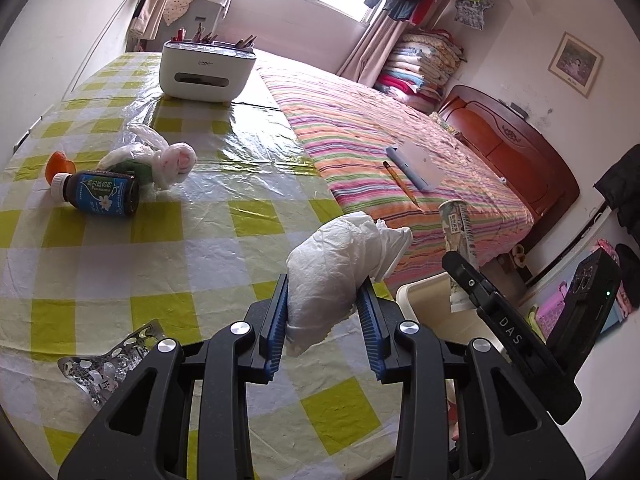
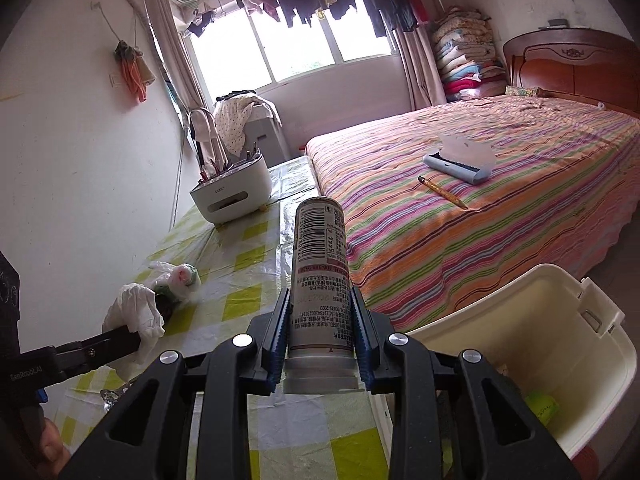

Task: Collect trash
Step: 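Carry the white bottle with the right tool toward the bin while the left tool carries the bag, then open the right tool to drop the bottle while the left tool drops the bag into the bin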

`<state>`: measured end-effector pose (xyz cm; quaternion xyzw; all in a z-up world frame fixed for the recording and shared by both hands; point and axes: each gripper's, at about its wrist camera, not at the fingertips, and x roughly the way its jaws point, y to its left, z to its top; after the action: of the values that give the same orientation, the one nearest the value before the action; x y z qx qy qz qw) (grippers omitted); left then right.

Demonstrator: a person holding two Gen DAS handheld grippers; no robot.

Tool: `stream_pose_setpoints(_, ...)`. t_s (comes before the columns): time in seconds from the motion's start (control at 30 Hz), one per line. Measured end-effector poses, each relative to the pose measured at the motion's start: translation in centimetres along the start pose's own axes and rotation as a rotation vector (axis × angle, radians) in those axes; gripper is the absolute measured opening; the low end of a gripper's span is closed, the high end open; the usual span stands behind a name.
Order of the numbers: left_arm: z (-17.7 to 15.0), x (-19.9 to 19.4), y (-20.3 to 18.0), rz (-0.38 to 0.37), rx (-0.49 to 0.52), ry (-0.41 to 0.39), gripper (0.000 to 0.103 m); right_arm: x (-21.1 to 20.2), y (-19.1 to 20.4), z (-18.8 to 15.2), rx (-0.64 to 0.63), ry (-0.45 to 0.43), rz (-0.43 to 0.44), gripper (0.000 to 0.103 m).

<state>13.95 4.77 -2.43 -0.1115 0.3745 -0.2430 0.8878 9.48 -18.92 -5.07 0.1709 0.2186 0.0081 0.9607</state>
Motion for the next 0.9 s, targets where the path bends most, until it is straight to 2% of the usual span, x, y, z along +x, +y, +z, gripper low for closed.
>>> stream_pose_setpoints(0.23,-0.6,0.6,-1.7,-0.013,0.029,0.010,0.033,-3.3,-2.8,-0.2,0.099,-0.102,-0.097,0.028)
stream_pose_setpoints(0.43,-1.6,1.4,-3.3,-0.023,0.073,0.036,0.033,-4.3,-5.9,-0.3,0.237,-0.118,-0.183,0.028)
stream_pose_setpoints(0.7,-3.1,2.4,-4.5,-0.028,0.106,0.076,0.033,-6.1,-8.2,-0.6,0.333,-0.181,-0.191,0.028)
stream_pose_setpoints(0.9,-3.2,2.8,-5.0,-0.029,0.115,0.083,0.033,-6.5,-9.3,-0.9,0.389,-0.193,-0.197,0.030)
